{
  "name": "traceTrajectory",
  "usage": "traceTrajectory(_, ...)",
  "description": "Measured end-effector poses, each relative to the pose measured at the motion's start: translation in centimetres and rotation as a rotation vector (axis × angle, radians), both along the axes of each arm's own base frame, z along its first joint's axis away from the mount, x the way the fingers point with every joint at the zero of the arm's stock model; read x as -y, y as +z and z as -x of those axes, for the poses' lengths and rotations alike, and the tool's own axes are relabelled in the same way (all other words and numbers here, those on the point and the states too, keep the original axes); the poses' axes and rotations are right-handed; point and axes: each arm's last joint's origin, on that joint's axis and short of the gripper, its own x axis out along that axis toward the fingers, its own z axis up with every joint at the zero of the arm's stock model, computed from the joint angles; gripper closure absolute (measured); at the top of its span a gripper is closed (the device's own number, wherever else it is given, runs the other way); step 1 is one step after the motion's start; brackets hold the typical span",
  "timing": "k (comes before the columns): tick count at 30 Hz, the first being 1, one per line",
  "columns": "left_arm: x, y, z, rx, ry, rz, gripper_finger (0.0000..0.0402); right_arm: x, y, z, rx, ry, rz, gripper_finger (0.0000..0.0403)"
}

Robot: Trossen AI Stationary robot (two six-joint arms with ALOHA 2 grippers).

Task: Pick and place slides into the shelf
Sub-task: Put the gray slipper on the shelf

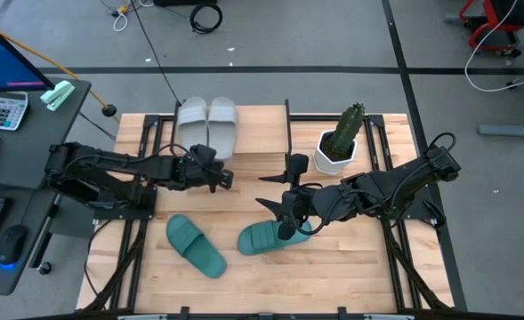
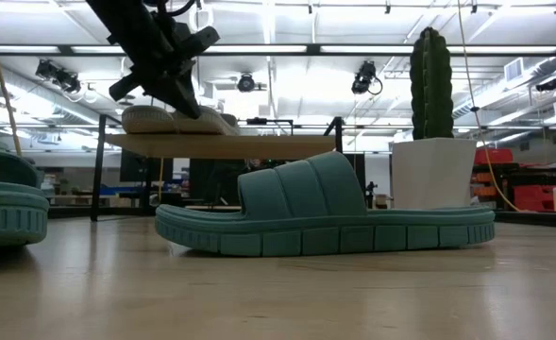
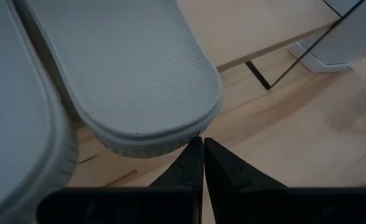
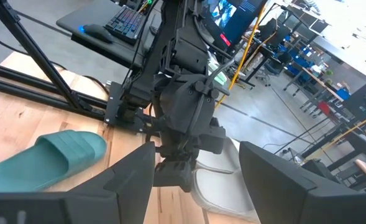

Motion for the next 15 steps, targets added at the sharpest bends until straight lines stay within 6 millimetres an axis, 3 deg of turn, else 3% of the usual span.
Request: traceTrajectory(15,-0.42,0.00,0.02,-0.013,0.003,-0.011,0.0383,0.00,0.00,0.00,0.002,-0.002,-0.007,0.0163)
